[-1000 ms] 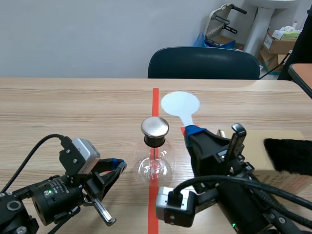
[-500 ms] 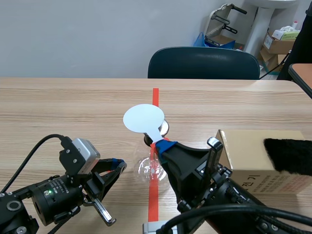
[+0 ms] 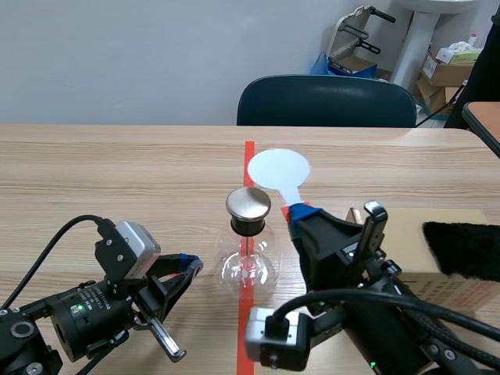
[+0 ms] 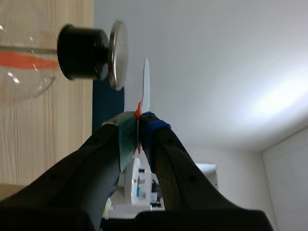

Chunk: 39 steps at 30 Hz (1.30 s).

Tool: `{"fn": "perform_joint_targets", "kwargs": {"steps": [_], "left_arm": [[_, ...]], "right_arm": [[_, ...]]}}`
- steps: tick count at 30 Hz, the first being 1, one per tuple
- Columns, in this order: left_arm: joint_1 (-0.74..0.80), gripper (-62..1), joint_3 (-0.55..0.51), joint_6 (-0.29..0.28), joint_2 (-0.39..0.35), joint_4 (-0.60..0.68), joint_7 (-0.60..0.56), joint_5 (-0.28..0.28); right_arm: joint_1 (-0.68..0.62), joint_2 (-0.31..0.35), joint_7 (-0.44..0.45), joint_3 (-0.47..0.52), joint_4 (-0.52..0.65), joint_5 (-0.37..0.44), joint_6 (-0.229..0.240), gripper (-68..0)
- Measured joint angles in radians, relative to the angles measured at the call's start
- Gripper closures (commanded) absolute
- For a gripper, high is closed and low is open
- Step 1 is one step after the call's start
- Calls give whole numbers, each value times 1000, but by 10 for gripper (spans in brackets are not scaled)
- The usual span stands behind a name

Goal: Do the electroscope experiment

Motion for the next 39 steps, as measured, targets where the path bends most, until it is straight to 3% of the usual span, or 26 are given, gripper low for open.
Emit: {"fn": "perform_joint_targets", "kwargs": {"steps": [9, 14, 39], "left_arm": [[0, -31, 0, 0, 0, 0, 0, 0], [0, -31, 0, 0, 0, 0, 0, 0], [0, -31, 0, 0, 0, 0, 0, 0]], "right_arm": [[0, 0, -227, 0, 0, 16, 0, -11], [0, 0, -296, 0, 0, 19, 0, -11], [0, 0, -304, 0, 0, 19, 0, -11]]}}
